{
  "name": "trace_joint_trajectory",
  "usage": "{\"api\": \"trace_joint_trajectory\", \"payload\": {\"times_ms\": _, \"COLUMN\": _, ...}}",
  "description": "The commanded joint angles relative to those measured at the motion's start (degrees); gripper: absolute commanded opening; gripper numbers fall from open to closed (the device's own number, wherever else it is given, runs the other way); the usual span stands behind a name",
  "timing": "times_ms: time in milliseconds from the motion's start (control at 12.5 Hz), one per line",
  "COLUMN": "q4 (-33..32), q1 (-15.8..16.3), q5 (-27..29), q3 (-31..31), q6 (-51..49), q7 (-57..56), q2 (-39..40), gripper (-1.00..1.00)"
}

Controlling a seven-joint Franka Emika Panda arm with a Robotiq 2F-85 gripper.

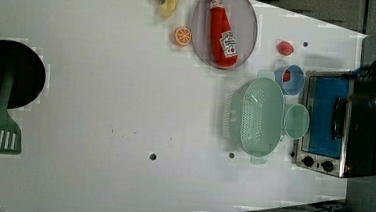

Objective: Drag strainer right to left.

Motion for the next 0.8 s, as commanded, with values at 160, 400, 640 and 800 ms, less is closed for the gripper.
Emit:
{"api": "trace_joint_trajectory", "payload": {"times_ms": 160, "q4": -17.7, "q1": -0.1, "q5": -3.2, "q3": -3.4, "q6": -10.7, "q7": 0.5, "q2": -32.0, "gripper": 0.82}}
{"api": "trace_joint_trajectory", "payload": {"times_ms": 400, "q4": -18.2, "q1": 0.0, "q5": -3.2, "q3": -3.2, "q6": -9.0, "q7": 0.6, "q2": -30.3, "gripper": 1.0}}
{"api": "trace_joint_trajectory", "payload": {"times_ms": 640, "q4": -20.0, "q1": 0.0, "q5": -3.2, "q3": -3.2, "q6": -4.3, "q7": 1.1, "q2": -25.7, "gripper": 1.0}}
{"api": "trace_joint_trajectory", "payload": {"times_ms": 800, "q4": -21.3, "q1": 0.0, "q5": -3.2, "q3": -3.1, "q6": -0.3, "q7": 2.3, "q2": -21.1, "gripper": 1.0}}
